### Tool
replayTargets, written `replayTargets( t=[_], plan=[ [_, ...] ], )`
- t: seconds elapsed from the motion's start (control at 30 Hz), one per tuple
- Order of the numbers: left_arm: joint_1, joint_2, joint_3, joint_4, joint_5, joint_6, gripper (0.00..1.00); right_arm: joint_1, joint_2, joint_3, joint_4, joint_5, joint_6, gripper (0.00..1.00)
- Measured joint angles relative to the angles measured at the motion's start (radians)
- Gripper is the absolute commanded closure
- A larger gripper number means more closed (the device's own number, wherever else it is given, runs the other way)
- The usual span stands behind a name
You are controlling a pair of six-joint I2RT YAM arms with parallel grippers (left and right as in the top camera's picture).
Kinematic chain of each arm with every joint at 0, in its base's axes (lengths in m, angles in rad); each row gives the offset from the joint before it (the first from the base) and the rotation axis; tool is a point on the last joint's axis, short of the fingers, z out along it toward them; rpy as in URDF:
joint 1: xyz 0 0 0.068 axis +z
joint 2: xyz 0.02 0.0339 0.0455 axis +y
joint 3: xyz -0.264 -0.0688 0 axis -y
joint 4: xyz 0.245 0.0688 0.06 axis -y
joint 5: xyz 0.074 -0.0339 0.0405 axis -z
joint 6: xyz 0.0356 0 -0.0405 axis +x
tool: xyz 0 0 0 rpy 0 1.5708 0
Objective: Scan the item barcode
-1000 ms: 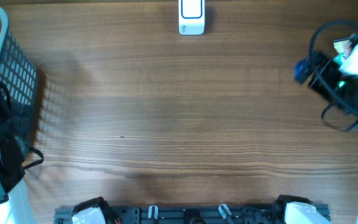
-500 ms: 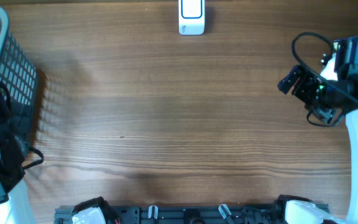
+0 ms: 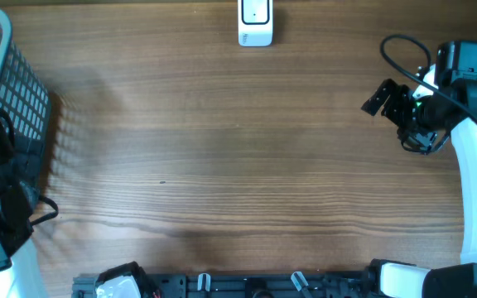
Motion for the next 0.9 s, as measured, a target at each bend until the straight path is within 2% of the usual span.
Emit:
replayTargets(
  t=[0.23,0.43,0.73,0.9],
  plan=[
    [0.000,0.000,0.000,0.000,0.000,0.000,0.00,0.092,-0.032,-0.005,0.084,-0.004,-0.124,0.00],
    [0.000,0.000,0.000,0.000,0.000,0.000,0.00,0.225,-0.201,-0.008,0.198,-0.015,-0.238,0.00],
    [0.000,0.000,0.000,0.000,0.000,0.000,0.00,0.233,-0.419,-0.008,0.195,-0.010,-0.305,0.00],
    [0.000,0.000,0.000,0.000,0.000,0.000,0.00,0.233,-0.504,-0.017,0.185,-0.011,-0.391,0.00]
  ],
)
